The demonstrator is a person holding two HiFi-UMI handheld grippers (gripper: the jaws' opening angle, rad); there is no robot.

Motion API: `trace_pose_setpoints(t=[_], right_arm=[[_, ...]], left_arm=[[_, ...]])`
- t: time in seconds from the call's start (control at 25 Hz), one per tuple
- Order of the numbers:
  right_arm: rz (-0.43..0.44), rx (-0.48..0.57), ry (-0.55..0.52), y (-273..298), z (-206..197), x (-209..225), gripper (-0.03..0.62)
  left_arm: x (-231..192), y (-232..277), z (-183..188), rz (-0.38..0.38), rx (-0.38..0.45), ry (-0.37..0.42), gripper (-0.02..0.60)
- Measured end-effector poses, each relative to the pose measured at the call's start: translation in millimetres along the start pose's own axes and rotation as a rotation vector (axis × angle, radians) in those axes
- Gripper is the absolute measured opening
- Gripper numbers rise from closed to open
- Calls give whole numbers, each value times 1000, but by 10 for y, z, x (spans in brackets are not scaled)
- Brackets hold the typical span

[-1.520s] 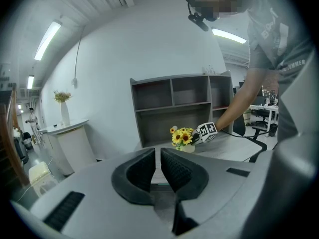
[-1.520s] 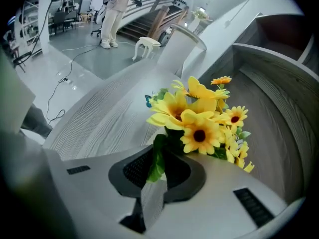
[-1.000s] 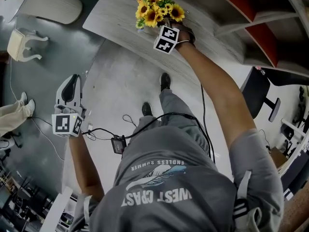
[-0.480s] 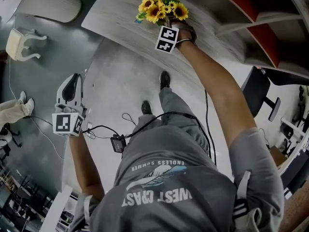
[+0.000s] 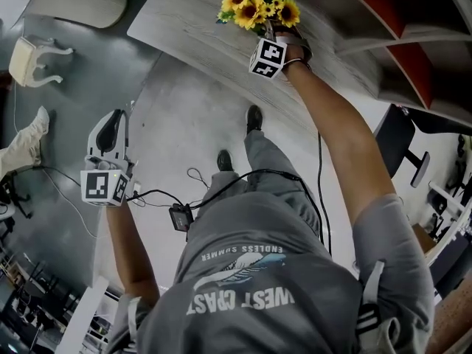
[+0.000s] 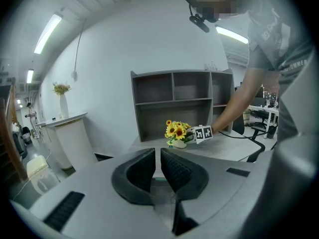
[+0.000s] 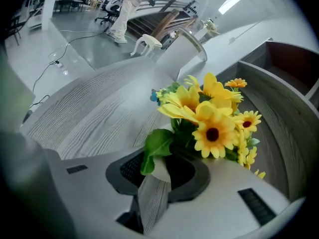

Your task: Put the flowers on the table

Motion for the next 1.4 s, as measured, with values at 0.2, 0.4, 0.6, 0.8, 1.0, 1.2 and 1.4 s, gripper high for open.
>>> trace_pose_setpoints(t=[0.2, 0.4, 0.6, 0.8, 1.0, 1.2, 1.4], right_arm=[[13, 30, 14, 16, -51, 26, 114], [-22, 79, 29, -54, 98, 113, 110], [37, 146, 30, -123, 474, -36, 110], [80, 141, 24, -97, 597, -335, 112], [74, 139, 23, -117, 685, -358, 120], [84, 121, 14, -102, 695, -366, 129], [73, 112, 10, -190, 630, -292, 140]], left_arm=[[12, -4, -54, 1, -10, -5, 46], [6, -6, -49, 3, -9, -8, 46], [29, -14, -45, 4, -10, -6, 46], [94, -32, -46, 4, -10, -4, 46], [105, -115, -71, 13, -12, -6, 46], [80, -179, -67, 18, -2, -2, 46], [85, -194, -15, 20, 18, 5, 46]])
Point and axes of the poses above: the fingertips, and each gripper's own axes: y forward along the fingers, x to its right, z out of its top, the point moved 4 cm from there along -y, backward along the fingers, and after that the axes turned 3 degrees about -z, right-handed, at the moved point
